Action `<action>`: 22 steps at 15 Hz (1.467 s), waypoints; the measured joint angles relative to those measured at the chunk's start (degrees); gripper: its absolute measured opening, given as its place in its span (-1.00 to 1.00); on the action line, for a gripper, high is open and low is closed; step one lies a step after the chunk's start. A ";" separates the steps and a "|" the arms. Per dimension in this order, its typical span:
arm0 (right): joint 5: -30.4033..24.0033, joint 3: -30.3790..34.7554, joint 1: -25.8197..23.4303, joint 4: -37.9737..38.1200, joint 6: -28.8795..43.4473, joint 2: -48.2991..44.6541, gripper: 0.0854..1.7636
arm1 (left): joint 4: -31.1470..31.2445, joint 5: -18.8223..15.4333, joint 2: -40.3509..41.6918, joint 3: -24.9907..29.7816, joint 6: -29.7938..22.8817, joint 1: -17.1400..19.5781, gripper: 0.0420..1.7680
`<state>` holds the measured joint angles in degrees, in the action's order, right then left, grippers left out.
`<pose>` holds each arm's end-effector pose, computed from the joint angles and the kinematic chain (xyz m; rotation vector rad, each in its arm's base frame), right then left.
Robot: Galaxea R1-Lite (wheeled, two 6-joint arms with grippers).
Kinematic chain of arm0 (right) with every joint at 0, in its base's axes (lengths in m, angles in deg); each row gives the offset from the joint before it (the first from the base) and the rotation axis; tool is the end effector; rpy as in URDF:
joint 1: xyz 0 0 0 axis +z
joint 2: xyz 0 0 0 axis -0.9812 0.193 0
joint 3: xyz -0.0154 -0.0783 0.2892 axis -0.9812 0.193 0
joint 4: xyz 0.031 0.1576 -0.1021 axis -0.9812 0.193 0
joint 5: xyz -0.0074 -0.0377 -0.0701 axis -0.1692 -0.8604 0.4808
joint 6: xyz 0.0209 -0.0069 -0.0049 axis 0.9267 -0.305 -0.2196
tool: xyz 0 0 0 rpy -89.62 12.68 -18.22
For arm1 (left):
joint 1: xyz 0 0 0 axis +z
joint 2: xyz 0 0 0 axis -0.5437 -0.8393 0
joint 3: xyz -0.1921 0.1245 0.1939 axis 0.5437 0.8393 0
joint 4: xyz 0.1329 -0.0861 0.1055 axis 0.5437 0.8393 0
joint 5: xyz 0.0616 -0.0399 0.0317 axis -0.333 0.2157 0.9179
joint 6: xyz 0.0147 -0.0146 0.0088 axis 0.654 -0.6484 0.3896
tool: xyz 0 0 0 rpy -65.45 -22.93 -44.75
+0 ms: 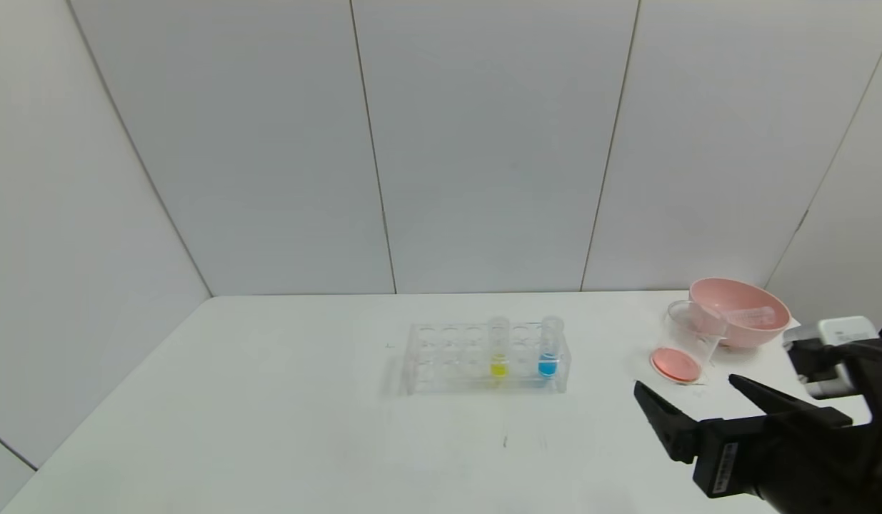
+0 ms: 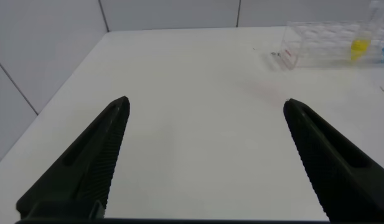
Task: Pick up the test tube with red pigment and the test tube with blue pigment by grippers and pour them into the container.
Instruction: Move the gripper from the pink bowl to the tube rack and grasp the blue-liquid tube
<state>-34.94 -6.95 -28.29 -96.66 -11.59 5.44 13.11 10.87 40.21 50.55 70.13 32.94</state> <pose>0.1397 0.1468 0.1635 0.0605 0.2753 0.1304 -0.0228 0.0000 0.0755 0.0004 0.0013 0.0001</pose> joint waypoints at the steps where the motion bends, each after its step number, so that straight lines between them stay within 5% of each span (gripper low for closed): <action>1: 0.22 -0.85 0.85 -0.30 0.66 2.34 0.92 | 0.00 0.00 0.00 0.00 -0.02 0.00 1.00; 9: 0.22 -8.50 0.40 -11.87 1.12 22.56 0.93 | 0.02 0.00 0.00 0.00 0.00 0.00 1.00; 14: -1.34 -13.87 -5.22 -12.73 -0.96 28.68 0.93 | 0.05 0.00 0.00 0.00 0.00 0.00 1.00; 22: -2.11 -21.67 -7.73 -12.64 -2.26 35.61 0.94 | 0.02 0.00 0.00 0.00 0.00 0.00 1.00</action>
<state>-37.05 -28.63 -36.02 -109.30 -13.85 41.05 13.13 10.87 40.21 50.55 70.13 32.94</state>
